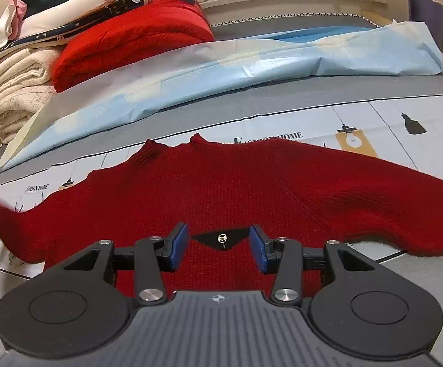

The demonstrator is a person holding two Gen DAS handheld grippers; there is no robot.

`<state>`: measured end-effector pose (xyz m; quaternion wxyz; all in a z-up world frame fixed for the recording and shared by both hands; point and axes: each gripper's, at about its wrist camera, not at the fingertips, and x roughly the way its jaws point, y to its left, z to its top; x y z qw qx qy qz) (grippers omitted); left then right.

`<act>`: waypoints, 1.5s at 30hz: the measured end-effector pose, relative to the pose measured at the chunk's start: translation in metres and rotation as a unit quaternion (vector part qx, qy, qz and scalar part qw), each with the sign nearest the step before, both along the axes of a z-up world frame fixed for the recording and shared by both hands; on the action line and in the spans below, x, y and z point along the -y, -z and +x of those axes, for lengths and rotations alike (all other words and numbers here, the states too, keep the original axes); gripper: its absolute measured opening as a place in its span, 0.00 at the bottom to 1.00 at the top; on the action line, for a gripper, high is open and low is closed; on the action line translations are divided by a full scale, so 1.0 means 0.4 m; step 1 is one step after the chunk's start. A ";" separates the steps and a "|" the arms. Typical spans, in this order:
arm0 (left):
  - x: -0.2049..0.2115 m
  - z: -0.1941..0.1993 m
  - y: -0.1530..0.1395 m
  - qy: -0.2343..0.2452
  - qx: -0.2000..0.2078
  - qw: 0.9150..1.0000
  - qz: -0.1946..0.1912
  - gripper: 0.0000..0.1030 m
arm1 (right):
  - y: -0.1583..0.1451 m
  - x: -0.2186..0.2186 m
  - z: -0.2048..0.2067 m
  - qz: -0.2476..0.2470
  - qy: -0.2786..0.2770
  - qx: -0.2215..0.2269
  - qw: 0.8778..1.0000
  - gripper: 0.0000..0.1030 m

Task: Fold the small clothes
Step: 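Grasp the cardigan's button placket with the right tool and fold it over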

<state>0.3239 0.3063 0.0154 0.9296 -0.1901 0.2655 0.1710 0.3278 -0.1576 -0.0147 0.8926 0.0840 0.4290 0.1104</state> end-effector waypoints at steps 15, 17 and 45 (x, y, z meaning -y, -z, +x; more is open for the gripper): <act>0.244 -0.018 -0.133 0.132 -0.091 0.981 -0.113 0.30 | 0.064 0.065 0.049 0.104 0.082 -0.085 0.988 0.45; 0.219 -0.045 -0.108 0.125 -0.077 0.984 -0.097 0.39 | 0.070 0.073 0.057 0.110 0.096 -0.086 0.986 0.41; 0.139 0.049 0.030 0.129 -0.186 0.973 -0.033 0.37 | 0.262 0.155 0.186 0.243 0.194 -0.067 0.948 0.08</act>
